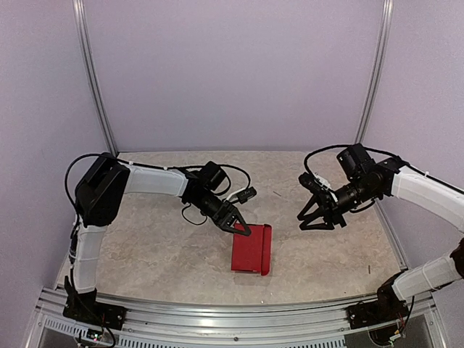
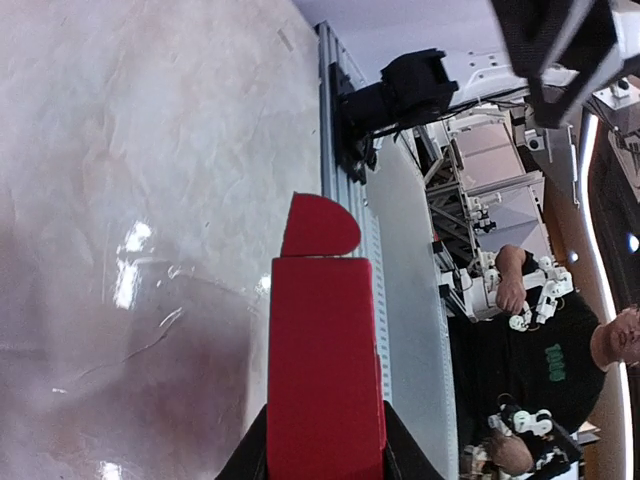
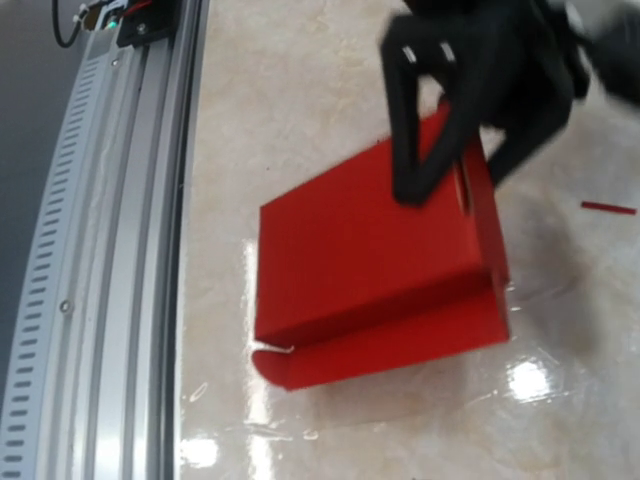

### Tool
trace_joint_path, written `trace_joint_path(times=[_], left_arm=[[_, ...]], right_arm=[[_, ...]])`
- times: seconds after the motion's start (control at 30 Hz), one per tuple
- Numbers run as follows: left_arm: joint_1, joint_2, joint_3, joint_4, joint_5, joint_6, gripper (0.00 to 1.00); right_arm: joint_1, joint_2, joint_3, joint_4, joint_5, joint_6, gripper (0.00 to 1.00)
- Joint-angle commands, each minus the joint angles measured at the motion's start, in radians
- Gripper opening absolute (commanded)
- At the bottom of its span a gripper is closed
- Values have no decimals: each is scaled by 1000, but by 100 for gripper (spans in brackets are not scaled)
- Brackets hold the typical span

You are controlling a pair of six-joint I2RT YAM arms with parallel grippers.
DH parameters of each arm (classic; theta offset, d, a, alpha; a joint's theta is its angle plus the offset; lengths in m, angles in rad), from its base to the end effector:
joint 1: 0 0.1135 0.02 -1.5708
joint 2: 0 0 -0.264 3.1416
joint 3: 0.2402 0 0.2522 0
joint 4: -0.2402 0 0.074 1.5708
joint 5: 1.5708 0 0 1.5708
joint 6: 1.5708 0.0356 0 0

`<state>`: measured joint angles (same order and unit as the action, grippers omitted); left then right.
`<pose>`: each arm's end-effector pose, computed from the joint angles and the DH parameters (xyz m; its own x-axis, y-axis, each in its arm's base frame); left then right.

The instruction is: Fold the paper box

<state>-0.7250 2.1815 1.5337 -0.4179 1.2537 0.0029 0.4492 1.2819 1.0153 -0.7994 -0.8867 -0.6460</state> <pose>0.3100 -0.3198 0.1553 -0.6534 0.5801 -0.4863 0.5528 -0.0732 -0.8301 0.2074 0.1306 0.2754 -0.2611 -0.5482 -0.7945 -0.9634 0.0958 0.2505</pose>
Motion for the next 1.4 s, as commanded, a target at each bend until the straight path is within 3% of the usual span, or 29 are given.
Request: trace_joint_path(times=[0.0,0.13,0.3,0.33,0.37,0.4,0.47,0.6,0.77,0.83,0.9,0.97,1.03,1.23,1.37], left_arm=[[23,146,166,-515,-17,203,29],[42,259,338,-693,-123,235,32],[49,353,565,-790,-385,191,68],[56,357,593,-797,-433,176,70],[65,355,613,-802,-492,159,88],[73,346,631,-806,-556,142,98],[81,286,608,-774,-686,103,99],[36,50,379,-549,-1023,-21,99],[-178,-410,-219,54,-1632,-252,99],[-236,-549,-364,111,-1793,-446,99],[-253,-604,-435,108,-1701,-505,97],[-289,-627,-498,121,-1643,-477,77],[-356,-638,-551,118,-1666,-446,70],[-511,-570,-581,139,-1573,-368,71],[-550,-472,-538,148,-1521,-348,70]], right_arm=[[1,-1,-26,18,-12,9,36],[0,-24,-50,23,-5,14,36],[1,-27,-62,25,-9,23,37],[0,-22,-60,24,-5,23,37],[0,-18,-57,23,2,22,38],[1,-13,-54,26,11,21,38],[1,0,-50,49,45,32,38],[4,63,-28,110,119,49,39],[11,223,63,182,173,72,40],[20,312,119,192,155,89,40],[41,405,181,187,124,102,40],[71,476,227,210,158,134,37],[92,524,259,274,250,188,30],[118,665,377,307,403,259,24],[137,754,426,305,458,258,24]])
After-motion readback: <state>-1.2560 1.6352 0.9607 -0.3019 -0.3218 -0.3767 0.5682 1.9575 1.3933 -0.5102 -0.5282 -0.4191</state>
